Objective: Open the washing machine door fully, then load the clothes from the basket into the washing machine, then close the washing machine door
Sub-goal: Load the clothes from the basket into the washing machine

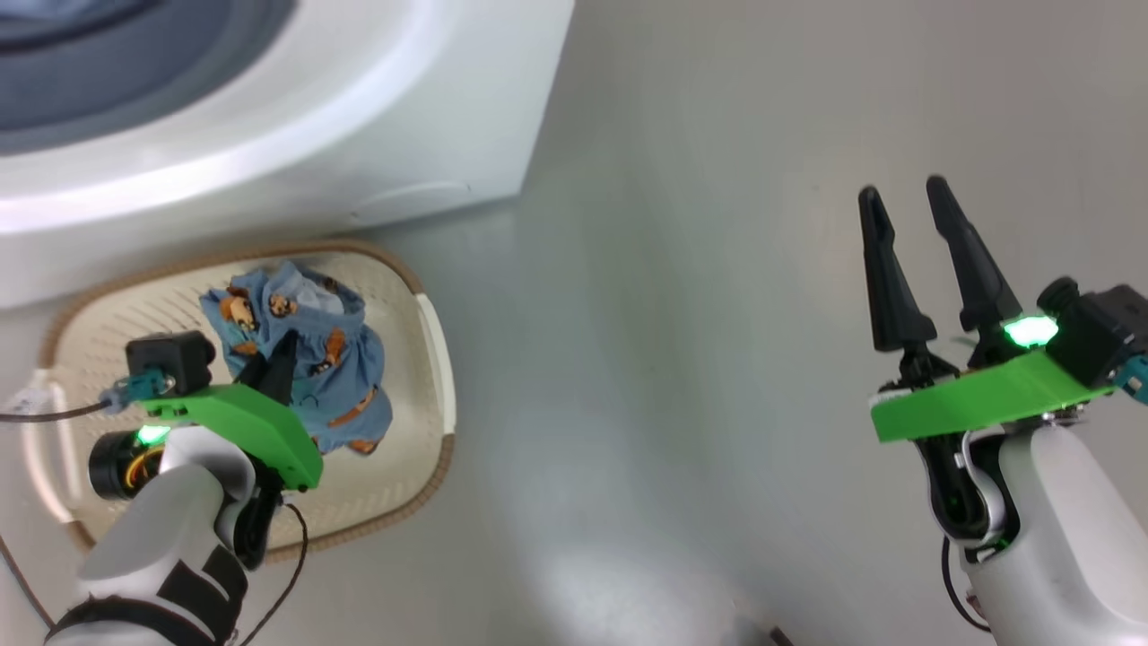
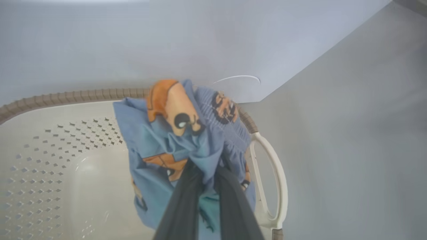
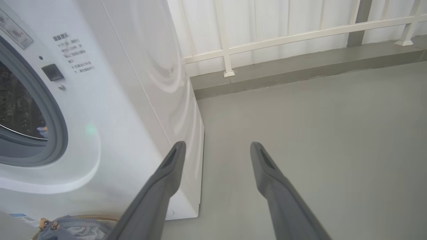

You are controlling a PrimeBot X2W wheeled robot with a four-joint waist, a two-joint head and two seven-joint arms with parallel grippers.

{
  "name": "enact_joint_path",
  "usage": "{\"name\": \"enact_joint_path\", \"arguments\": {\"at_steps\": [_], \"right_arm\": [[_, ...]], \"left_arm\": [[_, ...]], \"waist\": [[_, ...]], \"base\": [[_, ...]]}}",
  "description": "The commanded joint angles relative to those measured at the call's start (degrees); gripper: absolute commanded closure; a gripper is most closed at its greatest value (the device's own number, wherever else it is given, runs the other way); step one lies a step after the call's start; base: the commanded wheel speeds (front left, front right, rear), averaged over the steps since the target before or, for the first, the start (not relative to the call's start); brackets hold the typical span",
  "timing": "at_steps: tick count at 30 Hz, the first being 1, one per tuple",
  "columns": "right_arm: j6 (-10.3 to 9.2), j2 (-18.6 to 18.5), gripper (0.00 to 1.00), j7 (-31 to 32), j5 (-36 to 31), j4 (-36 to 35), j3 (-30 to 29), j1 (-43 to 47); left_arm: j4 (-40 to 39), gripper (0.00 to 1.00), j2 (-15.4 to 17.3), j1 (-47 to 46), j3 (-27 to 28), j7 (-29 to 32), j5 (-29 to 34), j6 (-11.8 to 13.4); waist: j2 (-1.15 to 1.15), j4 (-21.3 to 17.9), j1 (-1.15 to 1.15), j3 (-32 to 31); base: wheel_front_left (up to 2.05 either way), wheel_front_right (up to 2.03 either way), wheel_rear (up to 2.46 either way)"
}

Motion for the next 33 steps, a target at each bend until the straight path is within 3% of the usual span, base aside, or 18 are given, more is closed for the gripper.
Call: {"name": "enact_joint_path", "arguments": {"at_steps": [1, 13, 33], "right_arm": [[0.25, -0.78, 0.00, -0.46, -0.64, -0.95, 0.56, 1.94], [0.25, -3.14, 0.00, -0.46, -1.04, -0.05, 0.50, 6.33], [0.25, -5.11, 0.00, -0.46, -1.46, 0.34, -0.92, 12.19]], "left_arm": [[-1.39, 1.00, 2.02, 0.65, 1.85, -0.73, 0.14, -0.13], [-16.42, 1.00, 2.73, 10.92, 17.90, -0.78, 14.04, 1.57], [-40.83, 1.00, -2.60, 27.81, 36.39, -0.78, 34.37, 2.90]], "waist": [[0.00, 2.07, 0.01, -3.71], [0.00, 5.16, 0.01, -10.79], [0.00, 9.15, 0.01, -18.42]], "base": [[0.00, 0.00, 0.00], [0.00, 0.00, 0.00], [0.00, 0.00, 0.00]]}}
